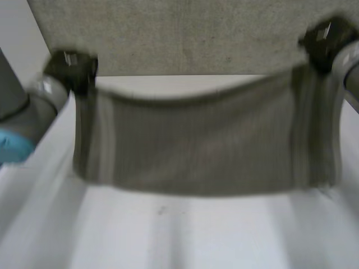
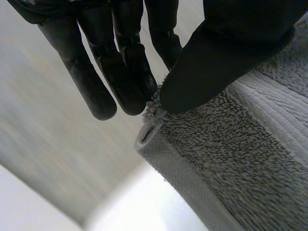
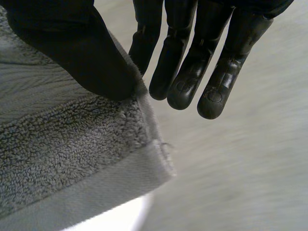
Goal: Fold the towel.
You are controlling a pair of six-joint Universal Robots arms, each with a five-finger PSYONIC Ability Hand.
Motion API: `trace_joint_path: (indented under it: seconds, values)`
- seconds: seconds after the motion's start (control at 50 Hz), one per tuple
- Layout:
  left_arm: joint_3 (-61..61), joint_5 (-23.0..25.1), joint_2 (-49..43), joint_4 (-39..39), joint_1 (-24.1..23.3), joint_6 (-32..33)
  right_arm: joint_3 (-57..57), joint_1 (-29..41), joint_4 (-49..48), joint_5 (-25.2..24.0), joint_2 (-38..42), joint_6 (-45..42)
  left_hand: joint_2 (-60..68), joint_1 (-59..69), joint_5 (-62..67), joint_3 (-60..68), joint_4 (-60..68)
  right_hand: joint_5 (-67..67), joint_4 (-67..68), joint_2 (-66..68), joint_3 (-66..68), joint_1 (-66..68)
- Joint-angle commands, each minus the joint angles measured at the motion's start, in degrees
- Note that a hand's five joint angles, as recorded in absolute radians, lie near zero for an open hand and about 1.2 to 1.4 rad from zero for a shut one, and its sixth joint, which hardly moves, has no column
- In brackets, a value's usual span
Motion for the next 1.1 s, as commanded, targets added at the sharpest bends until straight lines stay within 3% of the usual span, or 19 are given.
trace_joint_path:
  seconds: [0.02, 0.2, 0.36, 0.5, 0.68, 0.74, 0.78, 0.82, 0.84, 0.88, 0.9, 0.94, 0.96, 1.0, 1.1]
  values:
    - [16.23, -3.75, 3.30, 15.24, -0.96, -14.21, 1.75, 1.75, -27.83, 2.41, -7.40, 7.89, 10.28, 11.97, 10.69, 10.27, 10.25, 13.55, 11.54, 12.53, 11.93, 24.19]
    - [7.70, -4.64, 6.40, 18.70, -0.17, -17.05, 9.07, 1.67, -22.66, 0.47, -9.97, 9.40, 10.28, 11.97, 10.69, 10.27, 10.25, 13.55, 11.54, 12.53, 11.93, 24.19]
    - [-9.17, -3.58, 5.60, 19.58, 1.68, -17.14, 16.02, 0.96, -19.59, -7.79, -8.30, 9.48, 10.28, 11.97, 10.69, 10.27, 10.25, 13.55, 11.54, 12.53, 11.93, 24.19]
    - [-25.05, -0.68, 0.69, 27.82, 1.85, -16.00, 26.37, 0.96, -19.59, -15.60, -2.25, 9.05, 10.28, 11.97, 10.69, 10.27, 10.25, 13.55, 11.54, 12.53, 11.93, 24.19]
    - [-35.89, -0.07, -0.72, 29.77, 3.70, -9.58, 33.42, 0.88, -16.60, -14.99, 5.50, 4.04, 10.28, 11.97, 10.69, 10.27, 10.25, 13.55, 11.54, 12.53, 11.93, 24.19]
    - [-40.28, 0.90, 2.09, 27.22, 6.43, -5.63, 35.53, 0.00, -9.92, -13.94, 4.18, -0.36, 10.28, 11.97, 10.69, 10.27, 10.25, 13.55, 11.54, 12.53, 11.93, 24.19]
    - [-42.13, 2.13, 5.08, 24.76, 8.01, -3.25, 36.75, -1.75, 0.66, -12.02, -0.45, -3.86, 10.28, 11.97, 10.69, 10.27, 10.25, 13.55, 11.54, 12.53, 11.93, 24.19]
    - [-45.37, 5.28, 11.02, 17.07, 10.90, 1.64, 37.20, -2.54, 6.20, -11.14, -3.17, -4.57, 10.28, 11.97, 10.69, 10.27, 10.25, 13.55, 11.54, 12.53, 11.93, 24.19]
    - [-45.38, 5.29, 11.05, 17.03, 10.91, 1.67, 37.20, -2.55, 6.25, -11.13, -3.20, -4.58, 10.28, 11.97, 10.69, 10.27, 10.25, 13.55, 11.54, 12.53, 11.93, 24.19]
    - [-46.87, 8.53, 19.09, 4.97, 13.01, 5.96, 38.34, -3.78, 16.83, -10.08, -7.49, -5.71, 10.28, 11.97, 10.69, 10.27, 10.25, 13.55, 11.54, 12.53, 11.93, 24.19]
    - [-46.88, 8.55, 19.14, 4.90, 13.02, 5.98, 38.34, -3.78, 16.89, -10.07, -7.51, -5.72, 10.28, 11.97, 10.69, 10.27, 10.25, 13.55, 11.54, 12.53, 11.93, 24.19]
    - [-47.58, 13.27, 27.36, -8.48, 14.94, 8.86, 39.57, -4.22, 26.59, -10.94, -12.31, -7.20, 10.28, 11.97, 10.69, 10.27, 10.25, 13.55, 11.54, 12.53, 11.93, 24.19]
    - [-47.58, 13.29, 27.40, -8.55, 14.95, 8.88, 39.57, -4.22, 26.64, -10.95, -12.34, -7.21, 10.28, 11.97, 10.69, 10.27, 10.25, 13.55, 11.54, 12.53, 11.93, 24.19]
    - [-47.58, 18.89, 31.16, -16.07, 17.31, 10.89, 40.80, -4.40, 32.16, -11.04, -18.47, -12.11, 10.28, 11.97, 10.69, 10.27, 10.25, 13.55, 11.54, 12.53, 11.93, 24.19]
    - [-46.53, 23.92, 31.19, -14.02, 19.95, 12.22, 39.41, -4.40, 29.56, -11.57, -19.99, -14.95, 10.28, 11.97, 10.69, 10.27, 10.25, 13.55, 11.54, 12.53, 11.93, 24.19]
